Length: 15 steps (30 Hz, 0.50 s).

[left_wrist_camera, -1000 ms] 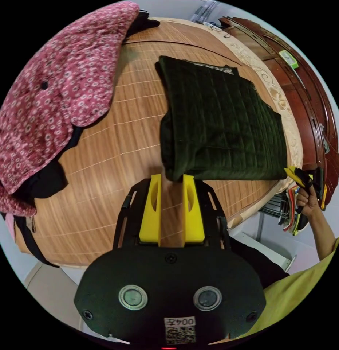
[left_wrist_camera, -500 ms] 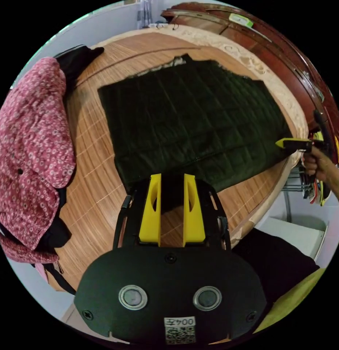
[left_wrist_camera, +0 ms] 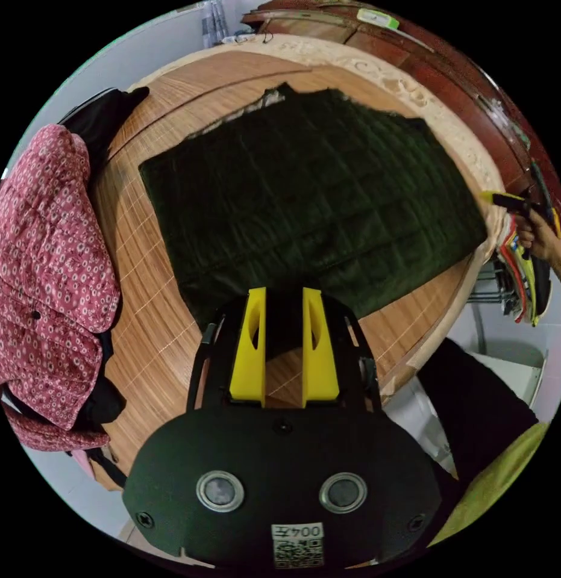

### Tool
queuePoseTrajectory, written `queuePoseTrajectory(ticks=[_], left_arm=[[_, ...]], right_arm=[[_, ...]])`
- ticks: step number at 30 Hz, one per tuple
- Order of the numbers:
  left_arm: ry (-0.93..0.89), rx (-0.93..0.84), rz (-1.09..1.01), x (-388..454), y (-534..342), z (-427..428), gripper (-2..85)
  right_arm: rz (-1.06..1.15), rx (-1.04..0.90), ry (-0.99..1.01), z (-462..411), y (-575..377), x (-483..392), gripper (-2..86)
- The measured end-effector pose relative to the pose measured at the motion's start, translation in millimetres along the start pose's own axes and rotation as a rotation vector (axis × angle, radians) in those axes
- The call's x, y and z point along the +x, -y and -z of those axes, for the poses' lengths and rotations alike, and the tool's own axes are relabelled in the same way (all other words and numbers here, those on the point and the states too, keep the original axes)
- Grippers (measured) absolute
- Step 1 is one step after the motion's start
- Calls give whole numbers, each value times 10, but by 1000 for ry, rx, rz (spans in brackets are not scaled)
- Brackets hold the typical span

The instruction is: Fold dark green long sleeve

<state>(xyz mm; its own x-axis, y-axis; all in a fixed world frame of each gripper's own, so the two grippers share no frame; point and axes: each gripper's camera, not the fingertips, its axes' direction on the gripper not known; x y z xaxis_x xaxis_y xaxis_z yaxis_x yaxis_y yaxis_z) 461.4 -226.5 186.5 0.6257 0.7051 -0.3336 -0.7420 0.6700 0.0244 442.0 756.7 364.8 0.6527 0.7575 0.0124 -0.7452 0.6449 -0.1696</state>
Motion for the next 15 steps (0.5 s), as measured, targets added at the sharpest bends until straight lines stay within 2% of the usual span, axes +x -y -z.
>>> queuePoseTrajectory(ticks=[4, 10, 15], left_arm=[[-77, 148, -123, 865, 173, 458, 136], [-129, 181, -401, 2592, 615, 504, 165], [-96, 151, -526, 3516, 831, 379, 174]], right_arm=[[81, -69, 63, -126, 295, 328, 146], [240, -172, 175, -292, 608, 555, 140], [314, -203, 224, -412, 693, 728, 115]])
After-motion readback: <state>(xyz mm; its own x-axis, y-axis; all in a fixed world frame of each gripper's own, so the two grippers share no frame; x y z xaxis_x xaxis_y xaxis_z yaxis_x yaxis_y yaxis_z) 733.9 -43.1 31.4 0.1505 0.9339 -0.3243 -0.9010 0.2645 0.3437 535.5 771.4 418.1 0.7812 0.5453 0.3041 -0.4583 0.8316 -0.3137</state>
